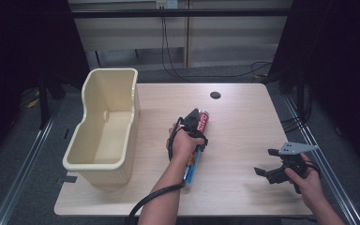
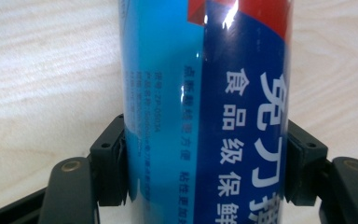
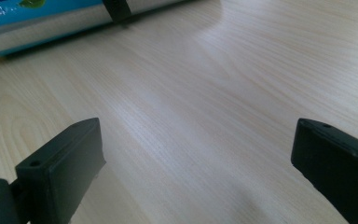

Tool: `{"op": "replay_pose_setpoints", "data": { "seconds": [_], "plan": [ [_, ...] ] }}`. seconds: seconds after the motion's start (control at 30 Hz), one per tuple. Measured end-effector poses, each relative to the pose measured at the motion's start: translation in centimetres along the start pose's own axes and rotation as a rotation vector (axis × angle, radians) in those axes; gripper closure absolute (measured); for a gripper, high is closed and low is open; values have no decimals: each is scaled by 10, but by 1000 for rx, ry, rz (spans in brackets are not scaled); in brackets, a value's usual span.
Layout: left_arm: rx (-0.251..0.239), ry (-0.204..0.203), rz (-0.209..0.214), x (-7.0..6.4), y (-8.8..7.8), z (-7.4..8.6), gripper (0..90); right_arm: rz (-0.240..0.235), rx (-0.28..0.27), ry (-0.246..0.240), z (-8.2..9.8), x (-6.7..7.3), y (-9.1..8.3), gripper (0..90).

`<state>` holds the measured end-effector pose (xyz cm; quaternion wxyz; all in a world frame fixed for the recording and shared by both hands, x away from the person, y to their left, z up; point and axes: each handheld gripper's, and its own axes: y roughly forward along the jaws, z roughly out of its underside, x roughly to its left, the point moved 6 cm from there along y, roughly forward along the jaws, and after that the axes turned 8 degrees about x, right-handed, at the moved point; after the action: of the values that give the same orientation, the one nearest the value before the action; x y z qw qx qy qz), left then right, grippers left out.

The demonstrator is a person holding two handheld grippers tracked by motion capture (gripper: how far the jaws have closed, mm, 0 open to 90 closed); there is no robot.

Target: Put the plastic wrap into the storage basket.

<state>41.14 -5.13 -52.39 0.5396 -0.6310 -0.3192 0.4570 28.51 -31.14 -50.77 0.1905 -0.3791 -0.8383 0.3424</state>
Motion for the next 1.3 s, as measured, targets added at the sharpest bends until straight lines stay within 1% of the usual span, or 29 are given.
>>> {"op": "replay_pose_setpoints", "data": {
  "seconds": [0.03,0.07,0.1,0.13,0.17,0.2,0.27,0.3,0.33,0.37,0.43,0.47,0.5,0.53,0.6,0.63,0.67,0.73,0.87,0.9,0.97,1.03,1.13,1.17,1.2,1.27,1.3],
  "plan": [
    [-8,20,-5,1,-1,0,321,2,-2,0,0,0,0,20],
    [7,23,-8,0,-3,1,322,-1,-4,3,0,0,0,19],
    [4,22,-5,0,-4,2,322,3,-4,4,0,-1,0,20],
    [16,16,5,0,-7,3,322,5,-6,3,-1,-1,0,20],
    [11,1,17,-1,-9,3,322,4,-7,3,-1,-1,0,20],
    [2,8,22,0,-12,3,322,4,-7,7,-1,-1,-1,19],
    [-11,6,23,-1,-18,3,322,4,-12,9,-1,0,-1,20],
    [-9,20,18,0,-21,4,322,3,-12,10,-1,0,-1,20],
    [-7,18,19,0,-25,5,322,4,-11,10,-1,0,-1,20],
    [-20,12,24,0,-27,5,322,1,-10,10,-1,0,-1,19],
    [-16,5,35,2,-34,6,322,1,-9,10,-1,0,0,20],
    [-22,0,37,3,-36,7,322,0,-9,8,-1,1,0,20],
    [-16,7,35,4,-39,8,322,-3,-8,7,-1,1,0,20],
    [-15,0,27,5,-41,8,322,-1,-8,6,-2,1,0,19],
    [-16,8,15,8,-47,10,322,-1,-10,5,-2,1,0,20],
    [-21,-1,16,9,-49,10,322,-1,-9,5,-2,1,0,20],
    [-16,-4,16,10,-53,11,322,-2,-8,5,-2,1,0,20],
    [-25,-5,21,12,-58,11,322,1,-10,10,-2,1,0,20],
    [-10,-4,11,15,-70,14,322,0,-13,6,-2,1,0,20],
    [-13,-4,9,16,-72,14,322,-3,-12,3,-2,1,0,20],
    [-6,4,5,17,-77,15,322,-5,-12,4,-3,2,0,19],
    [-12,-4,2,16,-81,15,322,-1,-11,6,-3,2,0,19],
    [-17,-4,16,17,-88,16,322,-1,-9,-2,-2,2,2,20],
    [-13,-2,11,17,-90,17,322,0,-8,-4,-2,3,2,20],
    [-14,5,16,17,-92,17,322,-1,-7,-2,-2,3,2,19],
    [-19,-4,22,17,-95,17,322,2,-12,-3,-3,2,1,20],
    [-18,-4,21,18,-97,18,322,1,-9,6,-3,2,1,20]
  ]
}}
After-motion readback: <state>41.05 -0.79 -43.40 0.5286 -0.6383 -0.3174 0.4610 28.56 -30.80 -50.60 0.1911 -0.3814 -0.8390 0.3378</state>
